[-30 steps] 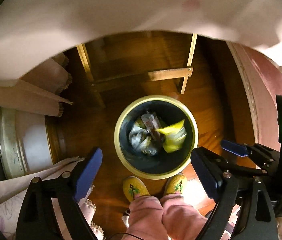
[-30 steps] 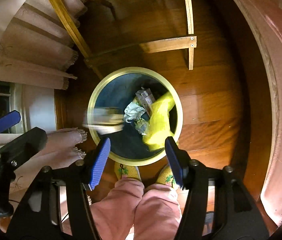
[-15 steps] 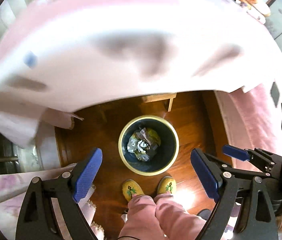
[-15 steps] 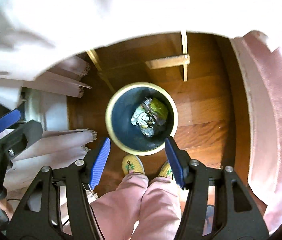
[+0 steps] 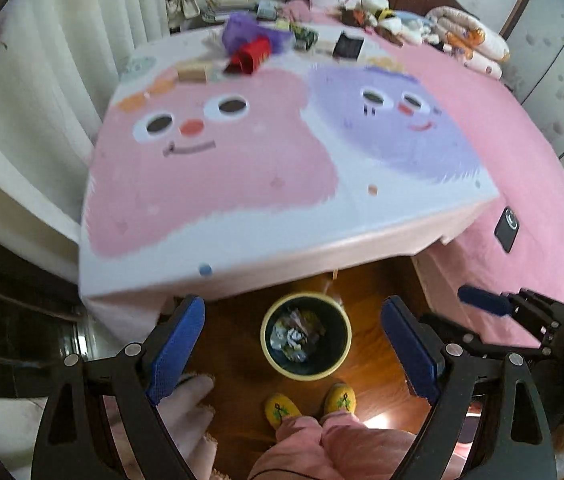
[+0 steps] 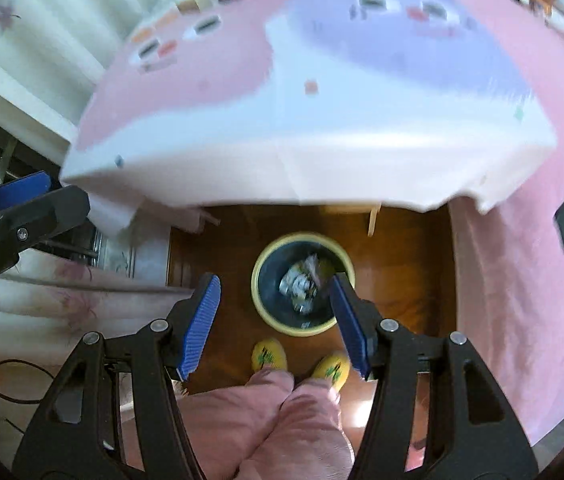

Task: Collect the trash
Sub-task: 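Raise both tools back toward the table, then grasp the red packet with left tool while right tool grasps the black card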

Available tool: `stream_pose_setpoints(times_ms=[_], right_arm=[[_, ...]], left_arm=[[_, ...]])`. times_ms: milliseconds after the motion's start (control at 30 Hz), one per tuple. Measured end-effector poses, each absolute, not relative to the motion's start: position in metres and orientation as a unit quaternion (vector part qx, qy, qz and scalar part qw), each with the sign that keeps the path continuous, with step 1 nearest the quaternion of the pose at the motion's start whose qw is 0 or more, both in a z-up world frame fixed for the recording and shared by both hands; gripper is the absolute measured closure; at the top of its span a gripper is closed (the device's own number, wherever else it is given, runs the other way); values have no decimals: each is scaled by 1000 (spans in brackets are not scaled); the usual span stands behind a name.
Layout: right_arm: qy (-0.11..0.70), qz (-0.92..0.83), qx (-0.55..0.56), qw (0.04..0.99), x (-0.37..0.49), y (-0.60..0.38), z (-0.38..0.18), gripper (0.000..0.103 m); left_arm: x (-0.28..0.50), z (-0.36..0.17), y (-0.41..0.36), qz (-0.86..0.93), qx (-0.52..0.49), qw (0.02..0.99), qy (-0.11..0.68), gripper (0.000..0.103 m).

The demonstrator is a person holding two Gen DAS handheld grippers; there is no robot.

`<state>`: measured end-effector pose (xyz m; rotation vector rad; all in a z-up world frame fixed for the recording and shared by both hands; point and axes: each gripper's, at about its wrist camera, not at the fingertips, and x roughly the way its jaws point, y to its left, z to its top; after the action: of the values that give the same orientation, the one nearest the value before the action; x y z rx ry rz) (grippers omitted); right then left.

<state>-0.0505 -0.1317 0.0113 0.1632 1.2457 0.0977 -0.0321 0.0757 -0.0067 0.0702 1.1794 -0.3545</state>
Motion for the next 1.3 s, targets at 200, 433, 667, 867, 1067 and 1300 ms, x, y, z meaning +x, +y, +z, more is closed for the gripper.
stream_pose_setpoints(times_ms=[200, 433, 667, 867, 1067, 1300], right_arm=[[523, 23, 62, 850, -30, -130, 75, 49], [482, 9, 42, 875, -16, -130, 117, 49], [473, 14, 32, 880, 20, -138, 125, 49], [473, 43, 26, 880, 82, -162, 114, 49], [473, 81, 12, 877, 178, -209, 101, 50], [466, 99, -3, 879, 308, -280, 94, 51]], left_arm=[[-18, 34, 87, -179, 26, 833, 523, 12], [7, 56, 90, -186, 14, 846, 499, 17], [44, 57, 78, -169, 7, 852, 495, 20], [112, 45, 63, -124, -24, 854, 504, 20], [207, 34, 38, -74, -57, 849, 520, 20], [331, 4, 2, -27, -55, 835, 547, 20]])
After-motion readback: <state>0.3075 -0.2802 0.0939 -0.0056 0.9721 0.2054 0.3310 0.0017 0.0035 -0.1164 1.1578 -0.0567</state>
